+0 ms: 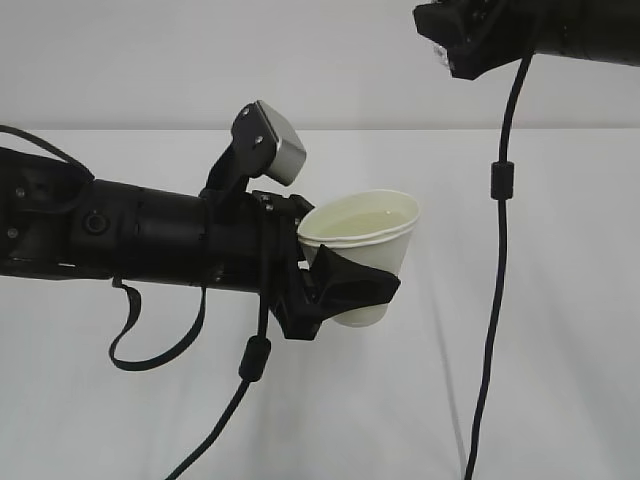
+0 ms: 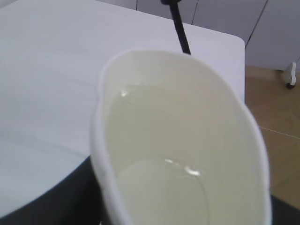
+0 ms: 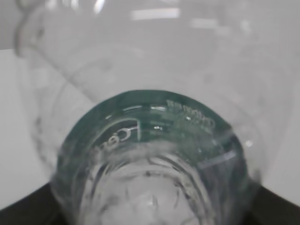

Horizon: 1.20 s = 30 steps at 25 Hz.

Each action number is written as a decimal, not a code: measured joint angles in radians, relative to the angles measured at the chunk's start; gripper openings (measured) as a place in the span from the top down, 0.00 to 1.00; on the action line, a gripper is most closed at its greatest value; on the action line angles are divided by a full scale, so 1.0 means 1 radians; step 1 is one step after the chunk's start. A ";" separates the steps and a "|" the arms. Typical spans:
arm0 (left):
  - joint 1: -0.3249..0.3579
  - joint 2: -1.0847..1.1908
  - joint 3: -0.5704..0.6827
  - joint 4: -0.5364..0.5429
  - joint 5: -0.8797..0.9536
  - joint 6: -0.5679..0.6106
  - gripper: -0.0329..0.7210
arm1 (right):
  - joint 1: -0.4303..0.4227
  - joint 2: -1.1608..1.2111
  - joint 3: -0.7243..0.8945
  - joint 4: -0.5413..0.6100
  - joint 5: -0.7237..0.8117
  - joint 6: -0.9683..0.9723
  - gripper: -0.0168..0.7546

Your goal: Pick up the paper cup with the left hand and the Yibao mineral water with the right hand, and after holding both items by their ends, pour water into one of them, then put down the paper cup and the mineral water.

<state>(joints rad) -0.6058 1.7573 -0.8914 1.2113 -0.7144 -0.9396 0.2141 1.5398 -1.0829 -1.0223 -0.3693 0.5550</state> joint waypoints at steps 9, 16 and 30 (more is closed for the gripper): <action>0.000 0.000 0.000 0.000 0.000 0.000 0.40 | -0.025 0.005 0.000 0.051 0.020 0.000 0.38; 0.000 0.000 0.000 0.000 -0.001 0.000 0.40 | -0.042 0.045 0.000 0.070 0.025 0.000 0.38; 0.000 0.000 0.000 0.000 -0.017 0.000 0.40 | -0.111 0.064 0.000 0.148 0.018 0.000 0.38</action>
<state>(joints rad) -0.6058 1.7573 -0.8914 1.2113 -0.7311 -0.9396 0.1033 1.6042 -1.0829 -0.8748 -0.3518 0.5550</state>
